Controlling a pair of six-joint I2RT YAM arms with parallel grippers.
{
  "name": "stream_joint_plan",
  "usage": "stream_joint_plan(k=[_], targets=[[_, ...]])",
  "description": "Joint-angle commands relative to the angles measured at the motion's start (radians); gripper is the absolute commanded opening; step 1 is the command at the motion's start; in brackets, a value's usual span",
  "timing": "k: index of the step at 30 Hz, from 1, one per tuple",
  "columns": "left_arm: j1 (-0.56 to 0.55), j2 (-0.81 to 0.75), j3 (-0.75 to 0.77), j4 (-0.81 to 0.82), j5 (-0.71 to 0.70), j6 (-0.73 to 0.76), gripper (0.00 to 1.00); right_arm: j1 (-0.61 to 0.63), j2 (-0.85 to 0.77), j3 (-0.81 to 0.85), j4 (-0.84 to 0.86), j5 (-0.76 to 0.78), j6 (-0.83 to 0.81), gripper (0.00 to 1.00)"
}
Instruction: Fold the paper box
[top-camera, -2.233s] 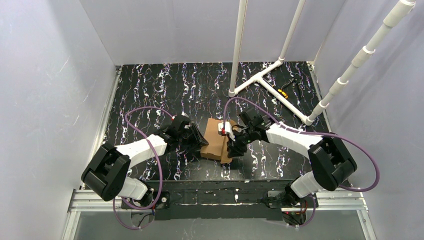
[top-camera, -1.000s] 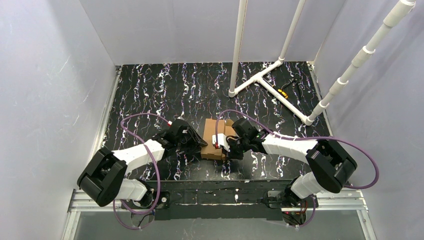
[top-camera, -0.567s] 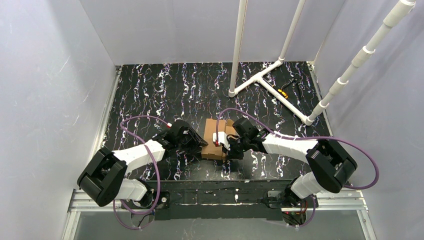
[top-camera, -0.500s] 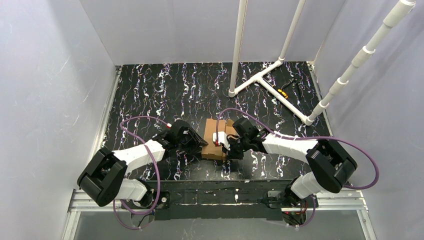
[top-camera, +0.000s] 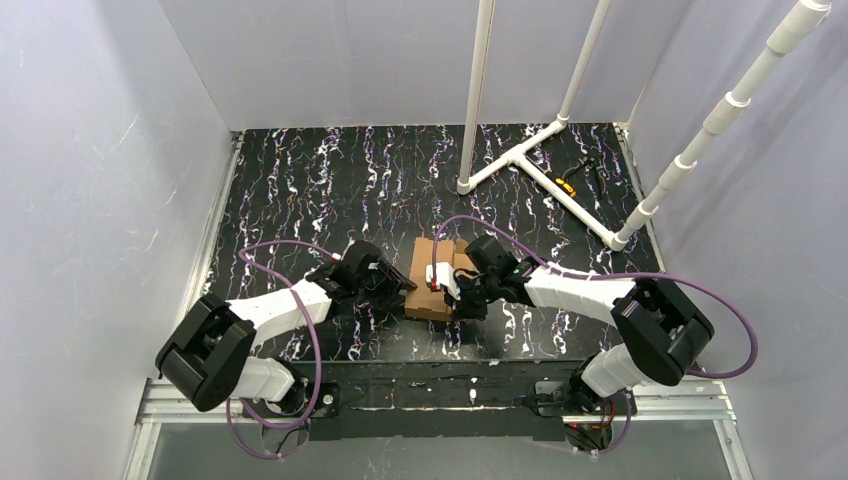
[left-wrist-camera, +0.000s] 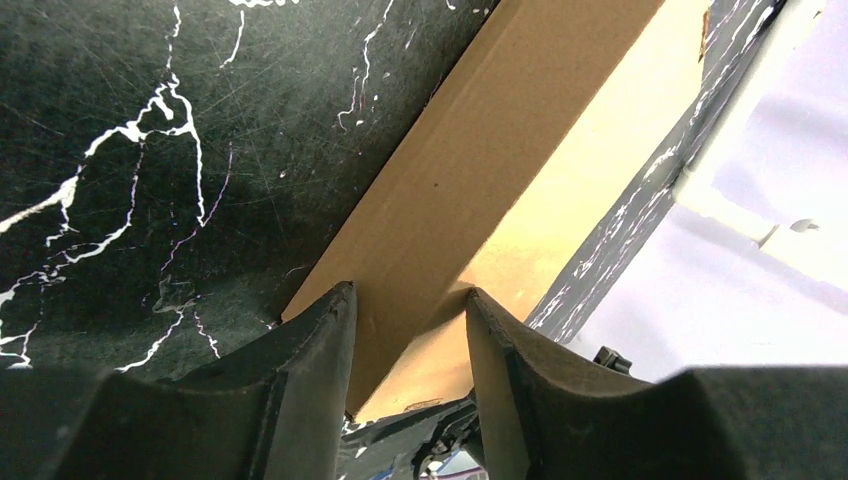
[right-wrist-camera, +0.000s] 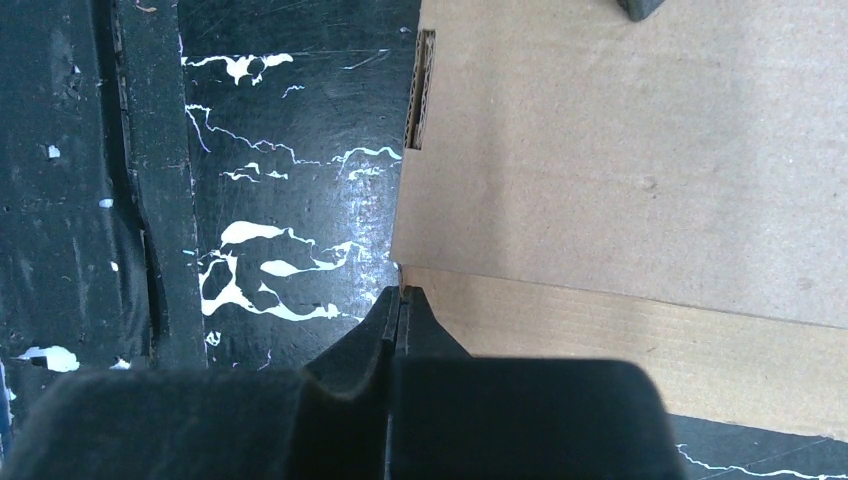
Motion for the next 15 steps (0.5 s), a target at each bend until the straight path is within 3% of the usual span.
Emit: stream_joint_plan(k=[1,15], targets=[[-0.026,0.016,-0.006,-0.043,0.002,-0.052,0.43,0.000,0.000,0.061,0.032,-0.028,0.002,0.01],[-0.061,0.038,0.036,-0.069,-0.020,-0.078,0.45,0.003,0.033,0.133,-0.028,0.002,-0.016,0.01]])
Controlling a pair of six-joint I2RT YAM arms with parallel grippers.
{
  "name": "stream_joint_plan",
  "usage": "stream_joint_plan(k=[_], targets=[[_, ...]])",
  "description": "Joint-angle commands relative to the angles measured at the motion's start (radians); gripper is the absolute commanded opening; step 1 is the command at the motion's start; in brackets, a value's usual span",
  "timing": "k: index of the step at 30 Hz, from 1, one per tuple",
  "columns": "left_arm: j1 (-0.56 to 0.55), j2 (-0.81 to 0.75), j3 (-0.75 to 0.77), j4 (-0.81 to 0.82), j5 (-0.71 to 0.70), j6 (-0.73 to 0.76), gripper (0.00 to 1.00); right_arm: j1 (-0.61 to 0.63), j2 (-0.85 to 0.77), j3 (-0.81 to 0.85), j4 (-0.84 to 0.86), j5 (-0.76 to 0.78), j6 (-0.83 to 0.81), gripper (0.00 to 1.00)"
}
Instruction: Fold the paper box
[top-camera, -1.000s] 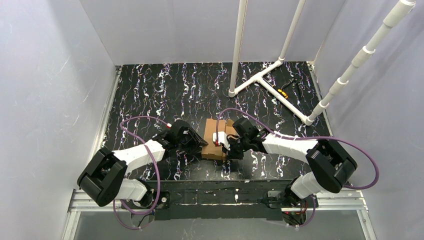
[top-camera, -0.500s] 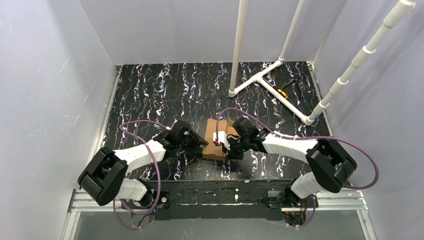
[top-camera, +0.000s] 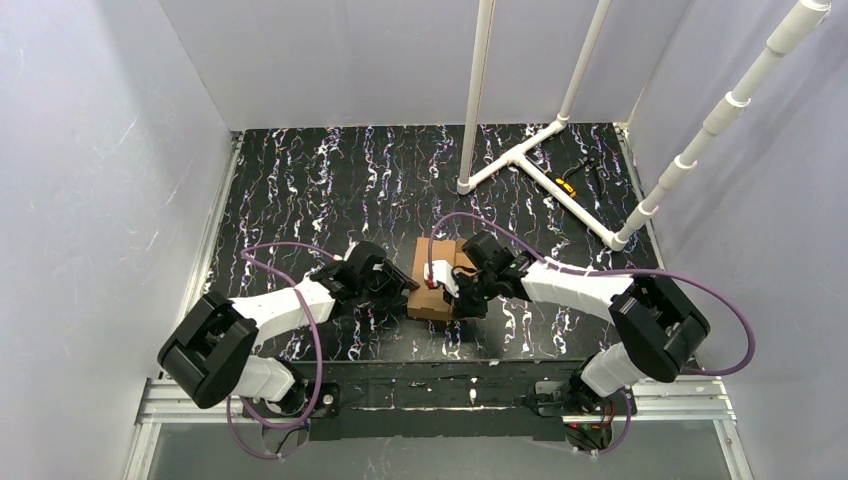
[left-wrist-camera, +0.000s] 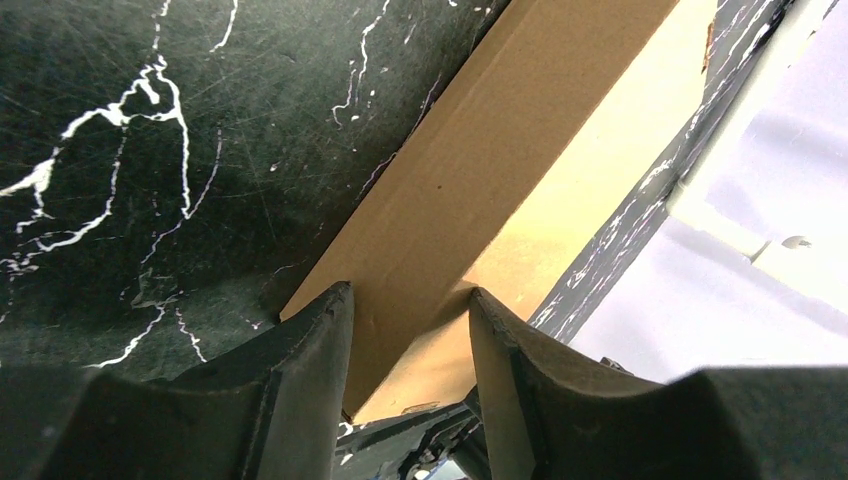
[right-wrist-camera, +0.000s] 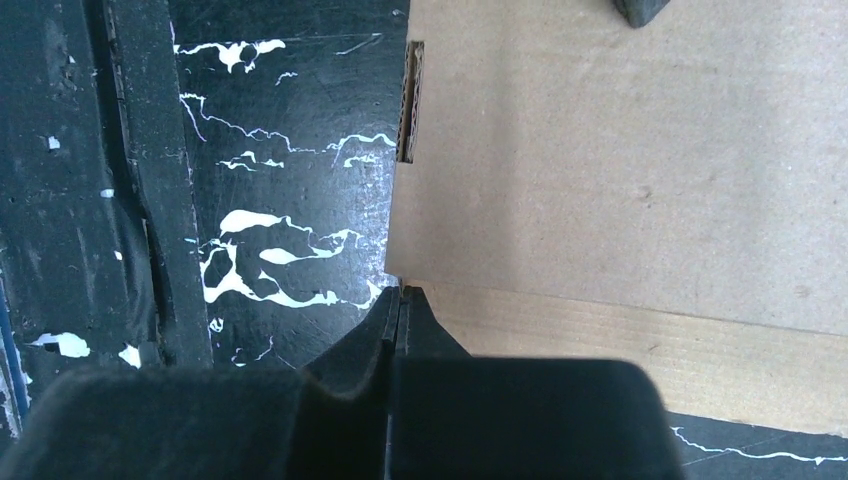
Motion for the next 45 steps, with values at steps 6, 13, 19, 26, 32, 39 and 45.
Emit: stream_joint_plan(k=[6,13,19,26,32,39,45], targets=[[-0.059,0.041,0.040,-0.089,-0.019,-0.044,0.45,0.005,0.052,0.131,0.011,-0.025,0.010,0.01],[-0.092,0.022,0.037,-0.130,-0.130,-0.128,0.45,0.005,0.047,0.122,0.014,-0.044,0.032,0.03],[-0.103,0.009,0.042,-0.181,-0.178,-0.163,0.44,0.003,0.048,0.119,0.001,-0.050,0.026,0.10],[-0.103,0.002,0.036,-0.180,-0.189,-0.158,0.44,-0.015,0.045,0.119,-0.016,-0.042,0.020,0.20],[-0.104,-0.006,0.045,-0.185,-0.193,-0.141,0.45,-0.031,0.022,0.129,-0.065,-0.073,-0.021,0.28],[-0.103,-0.009,0.054,-0.198,-0.201,-0.127,0.45,-0.077,-0.015,0.142,-0.150,-0.152,-0.098,0.39],[-0.104,-0.008,0.062,-0.202,-0.201,-0.103,0.45,-0.137,-0.031,0.170,-0.252,-0.225,-0.192,0.40]])
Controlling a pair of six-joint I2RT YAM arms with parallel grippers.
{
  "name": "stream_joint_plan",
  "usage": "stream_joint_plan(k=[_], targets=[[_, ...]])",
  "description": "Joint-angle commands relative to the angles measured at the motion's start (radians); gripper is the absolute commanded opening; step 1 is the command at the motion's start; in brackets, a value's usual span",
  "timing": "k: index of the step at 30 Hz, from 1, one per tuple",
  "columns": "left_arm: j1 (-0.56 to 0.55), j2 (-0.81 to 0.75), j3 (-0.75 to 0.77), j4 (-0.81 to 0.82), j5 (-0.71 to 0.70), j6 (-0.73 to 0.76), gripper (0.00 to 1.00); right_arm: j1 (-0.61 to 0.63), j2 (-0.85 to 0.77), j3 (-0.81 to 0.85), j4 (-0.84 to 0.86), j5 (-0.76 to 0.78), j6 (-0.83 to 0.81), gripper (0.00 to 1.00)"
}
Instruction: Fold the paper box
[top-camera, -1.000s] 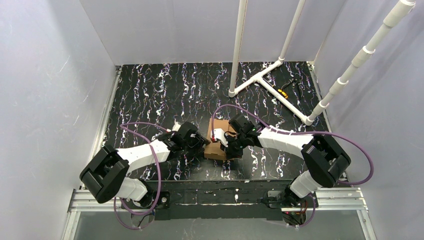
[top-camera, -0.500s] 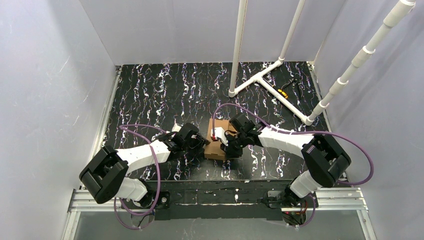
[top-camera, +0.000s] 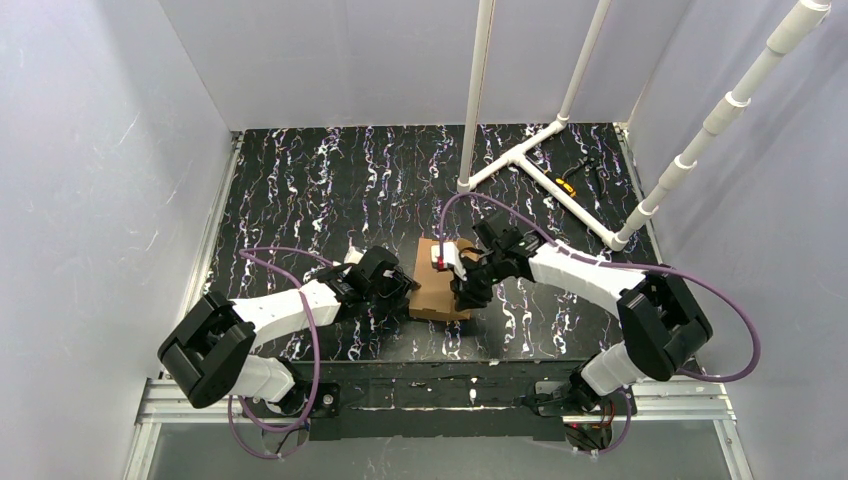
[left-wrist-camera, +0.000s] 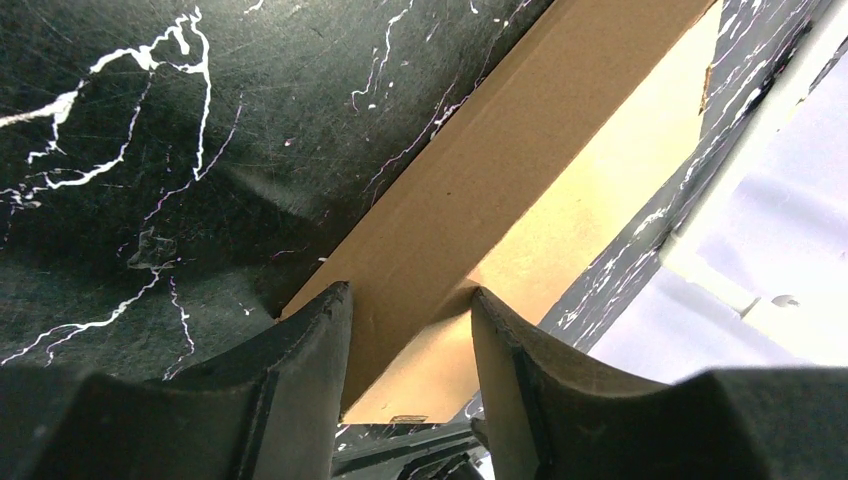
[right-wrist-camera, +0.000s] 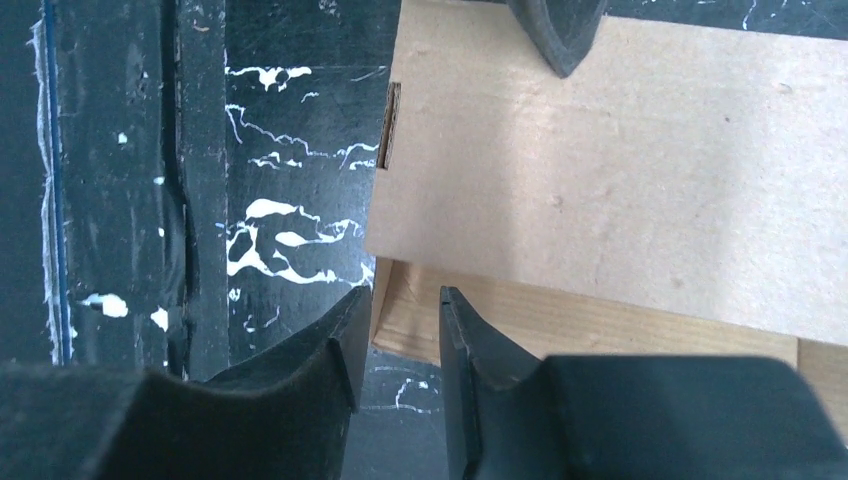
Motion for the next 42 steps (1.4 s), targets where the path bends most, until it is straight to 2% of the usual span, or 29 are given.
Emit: stream_joint_plan(k=[1,5,9,13,17,20,21,25,28,31,32,34,36,38,40,42], targets=[[-0.008,-0.010,0.023,-0.107,-0.020,0.052,0.45,-0.055,-0.045,0.056,-0.100,-0.100,-0.096,0.41],[-0.008,-0.002,0.047,-0.119,-0.013,0.122,0.48,-0.146,-0.069,0.068,-0.109,-0.142,-0.100,0.45],[-0.008,0.005,0.080,-0.129,-0.013,0.244,0.52,-0.227,-0.089,0.040,-0.004,-0.111,0.009,0.48],[-0.003,0.006,0.123,-0.149,-0.009,0.378,0.70,-0.276,-0.109,-0.009,0.166,0.007,0.190,0.47],[0.012,-0.016,0.147,-0.133,0.007,0.524,0.83,-0.296,-0.128,-0.068,0.319,0.127,0.344,0.46],[0.033,-0.051,0.135,-0.080,0.055,0.656,0.93,-0.308,-0.129,-0.097,0.389,0.142,0.396,0.47],[0.043,-0.065,0.121,-0.056,0.076,0.699,0.97,-0.310,-0.125,-0.100,0.399,0.136,0.397,0.47],[0.124,-0.098,0.079,0.040,0.266,0.858,0.98,-0.320,-0.082,-0.062,0.352,0.084,0.334,0.51],[0.208,-0.100,0.044,0.120,0.441,0.902,0.98,-0.337,-0.019,0.000,0.279,0.022,0.275,0.53],[0.243,-0.085,0.050,0.111,0.498,0.946,0.98,-0.359,0.054,0.058,0.209,-0.023,0.235,0.53],[0.251,-0.083,0.054,0.096,0.493,0.949,0.96,-0.363,0.075,0.076,0.181,-0.031,0.217,0.51],[0.267,-0.083,0.060,0.061,0.454,0.949,0.81,-0.364,0.080,0.071,0.183,-0.019,0.221,0.45],[0.281,-0.086,0.064,0.015,0.392,0.945,0.70,-0.361,0.054,0.027,0.226,-0.025,0.243,0.40],[0.289,-0.073,0.071,-0.019,0.330,0.941,0.57,-0.330,0.019,-0.020,0.313,-0.015,0.305,0.24],[0.295,-0.039,0.090,-0.035,0.315,0.946,0.51,-0.285,0.023,-0.029,0.347,0.025,0.347,0.09],[0.298,0.042,0.158,-0.083,0.310,0.974,0.42,-0.242,0.058,-0.020,0.357,0.064,0.386,0.01]])
